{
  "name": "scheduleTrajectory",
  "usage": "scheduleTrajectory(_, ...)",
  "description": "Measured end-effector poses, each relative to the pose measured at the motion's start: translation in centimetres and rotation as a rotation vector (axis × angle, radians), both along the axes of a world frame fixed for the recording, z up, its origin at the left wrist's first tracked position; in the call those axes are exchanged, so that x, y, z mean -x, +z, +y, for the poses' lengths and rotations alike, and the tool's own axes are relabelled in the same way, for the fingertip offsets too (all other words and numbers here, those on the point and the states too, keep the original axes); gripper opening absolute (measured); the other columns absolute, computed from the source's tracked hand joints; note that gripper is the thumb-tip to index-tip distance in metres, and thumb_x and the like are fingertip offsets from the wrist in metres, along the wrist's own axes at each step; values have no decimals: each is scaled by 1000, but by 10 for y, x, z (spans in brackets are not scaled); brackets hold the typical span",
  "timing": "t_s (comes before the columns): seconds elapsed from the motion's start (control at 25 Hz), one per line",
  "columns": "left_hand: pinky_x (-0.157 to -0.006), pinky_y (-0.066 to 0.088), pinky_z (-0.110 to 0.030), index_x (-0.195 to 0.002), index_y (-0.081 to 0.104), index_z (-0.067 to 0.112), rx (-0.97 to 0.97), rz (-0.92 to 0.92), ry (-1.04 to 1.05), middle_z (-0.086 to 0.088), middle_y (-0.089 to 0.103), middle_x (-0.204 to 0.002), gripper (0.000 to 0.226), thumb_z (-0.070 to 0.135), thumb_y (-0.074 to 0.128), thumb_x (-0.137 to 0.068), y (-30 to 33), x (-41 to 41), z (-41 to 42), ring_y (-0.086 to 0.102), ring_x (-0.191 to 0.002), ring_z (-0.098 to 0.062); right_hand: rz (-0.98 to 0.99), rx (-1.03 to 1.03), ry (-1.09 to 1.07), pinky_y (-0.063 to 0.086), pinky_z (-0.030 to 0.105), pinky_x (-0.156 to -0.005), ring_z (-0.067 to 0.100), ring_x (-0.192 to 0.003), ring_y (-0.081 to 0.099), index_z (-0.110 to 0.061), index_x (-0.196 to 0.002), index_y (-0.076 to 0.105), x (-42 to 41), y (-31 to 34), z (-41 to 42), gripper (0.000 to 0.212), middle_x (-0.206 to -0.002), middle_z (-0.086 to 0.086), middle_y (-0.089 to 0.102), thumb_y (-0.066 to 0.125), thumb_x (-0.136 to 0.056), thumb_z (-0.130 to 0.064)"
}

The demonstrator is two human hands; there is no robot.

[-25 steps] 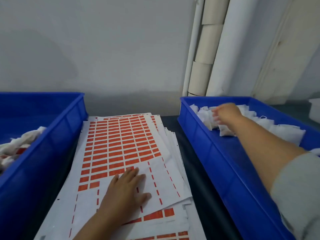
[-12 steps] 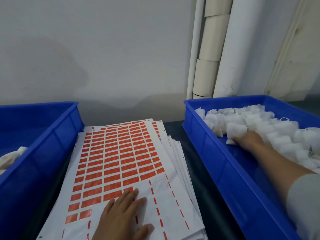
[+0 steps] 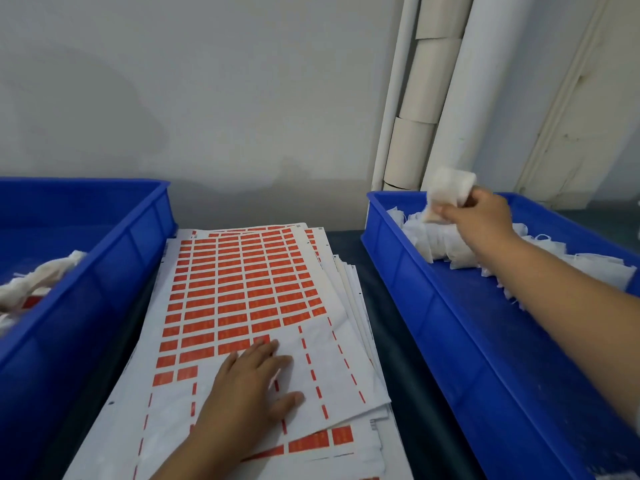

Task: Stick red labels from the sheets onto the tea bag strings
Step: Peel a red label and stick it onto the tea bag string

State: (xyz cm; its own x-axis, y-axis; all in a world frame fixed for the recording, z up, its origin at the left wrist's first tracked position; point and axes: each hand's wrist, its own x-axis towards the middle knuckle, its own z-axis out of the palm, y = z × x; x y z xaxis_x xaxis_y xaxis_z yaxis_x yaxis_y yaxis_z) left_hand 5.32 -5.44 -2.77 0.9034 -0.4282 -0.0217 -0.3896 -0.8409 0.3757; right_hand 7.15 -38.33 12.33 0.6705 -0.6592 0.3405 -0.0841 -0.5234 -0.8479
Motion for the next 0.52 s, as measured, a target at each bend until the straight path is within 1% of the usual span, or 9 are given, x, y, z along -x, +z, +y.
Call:
scheduleTrajectory(0.04,-113,21,-34,-130,42,47,91,-2,23,26,24,-148,53,63,53,-80,3,2,1,26,-137,-5,-52,-19,77,43,18,-61,6,-76,59,-21,-91,63,6,15,26,18,-85,-8,65,75,-78,-23)
scheduleTrajectory(0.12,-103,35,-27,-114,46,53,332,5,87,30,36,-137,37,58,58,-79,12,6,7,41,-121,1,-96,-51,259,47,13,-57,1,-73,62,-27,-85,64,18,32,86,21,-77,-14,67,79,-72,-19)
scheduleTrajectory(0.2,-88,43,-22,-106,47,55,592,58,138,35,41,-122,33,61,55,-74,27,7,17,45,-106,5,-16,-63,456,49,12,-59,-3,-72,63,-33,-83,63,27,23,147,27,-74,-17,68,80,-70,-17)
scheduleTrajectory(0.28,-73,45,-14,-105,51,55,880,168,156,40,48,-111,37,67,51,-69,47,10,26,53,-99,6,123,-36,561,53,20,-68,2,-78,64,-30,-95,65,31,-7,198,26,-84,-15,68,77,-75,-18)
scheduleTrajectory(0.32,-68,45,-12,-106,52,53,1010,222,148,39,54,-105,40,69,50,-69,54,11,31,58,-96,4,172,-21,573,52,21,-69,5,-81,63,-26,-103,66,32,-24,218,27,-90,-13,67,75,-78,-20)
scheduleTrajectory(0.36,-64,45,-11,-107,54,50,1099,255,133,35,60,-100,43,69,51,-68,59,11,35,62,-94,3,208,-15,565,47,17,-66,6,-81,59,-23,-110,64,32,-40,235,30,-93,-11,64,72,-81,-22)
scheduleTrajectory(0.44,-58,48,-9,-108,56,42,1157,260,129,28,65,-97,44,63,54,-69,62,11,43,63,-90,6,264,-45,542,36,10,-59,4,-77,52,-24,-115,60,34,-69,256,29,-91,-14,55,67,-87,-26)
scheduleTrajectory(0.48,-57,48,-8,-109,58,37,1161,264,152,22,67,-97,44,58,56,-72,60,10,44,64,-89,5,278,-60,538,34,10,-58,5,-76,53,-25,-113,59,36,-80,261,27,-89,-15,53,66,-87,-26)
scheduleTrajectory(0.52,-57,49,-9,-110,60,30,1156,278,191,15,69,-97,40,52,58,-77,56,10,46,65,-88,-1,292,-66,543,34,10,-59,6,-78,56,-27,-110,59,38,-90,265,23,-86,-16,53,65,-87,-25)
